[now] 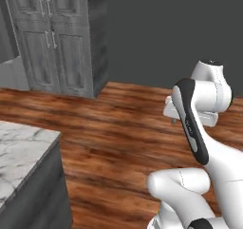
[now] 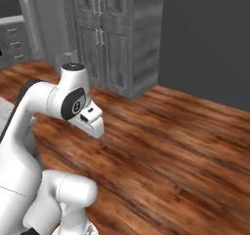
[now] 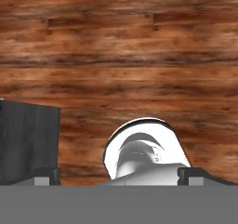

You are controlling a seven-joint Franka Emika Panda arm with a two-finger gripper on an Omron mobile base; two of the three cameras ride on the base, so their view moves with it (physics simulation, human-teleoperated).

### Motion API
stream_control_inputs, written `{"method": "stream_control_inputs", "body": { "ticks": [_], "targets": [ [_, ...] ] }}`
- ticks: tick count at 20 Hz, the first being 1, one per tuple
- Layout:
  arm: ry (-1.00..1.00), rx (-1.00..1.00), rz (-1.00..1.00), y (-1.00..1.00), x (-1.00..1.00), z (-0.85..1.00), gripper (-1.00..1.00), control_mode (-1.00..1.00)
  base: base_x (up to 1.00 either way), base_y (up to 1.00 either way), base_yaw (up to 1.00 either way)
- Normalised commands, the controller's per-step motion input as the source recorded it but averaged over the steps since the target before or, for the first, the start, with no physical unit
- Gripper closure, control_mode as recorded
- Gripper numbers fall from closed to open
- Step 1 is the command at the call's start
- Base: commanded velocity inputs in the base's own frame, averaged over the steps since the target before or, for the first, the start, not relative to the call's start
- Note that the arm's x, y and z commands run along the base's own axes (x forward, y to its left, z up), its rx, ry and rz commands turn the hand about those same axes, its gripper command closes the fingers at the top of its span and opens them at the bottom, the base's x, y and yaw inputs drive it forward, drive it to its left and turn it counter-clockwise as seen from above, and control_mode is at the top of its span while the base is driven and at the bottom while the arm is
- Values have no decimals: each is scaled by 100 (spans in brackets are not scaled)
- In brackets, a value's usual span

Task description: Place the cold items (mango and lime) from the fridge in one tupperware on the dining counter. Place the warm items (hot dog and kebab skewer) in the stove area in another tupperware.

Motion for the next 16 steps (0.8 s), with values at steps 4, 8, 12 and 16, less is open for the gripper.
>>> {"method": "stream_control_inputs", "body": {
  "ticks": [4,8,12,16],
  "targets": [
    [0,0,0,0,0,0,-100,100,100,-75,50],
    [0,0,0,0,0,0,-100,100,100,-50,62],
    [0,0,0,0,0,0,-100,100,92,-28,75],
    [0,0,0,0,0,0,-100,100,67,-17,86]
  ]
}}
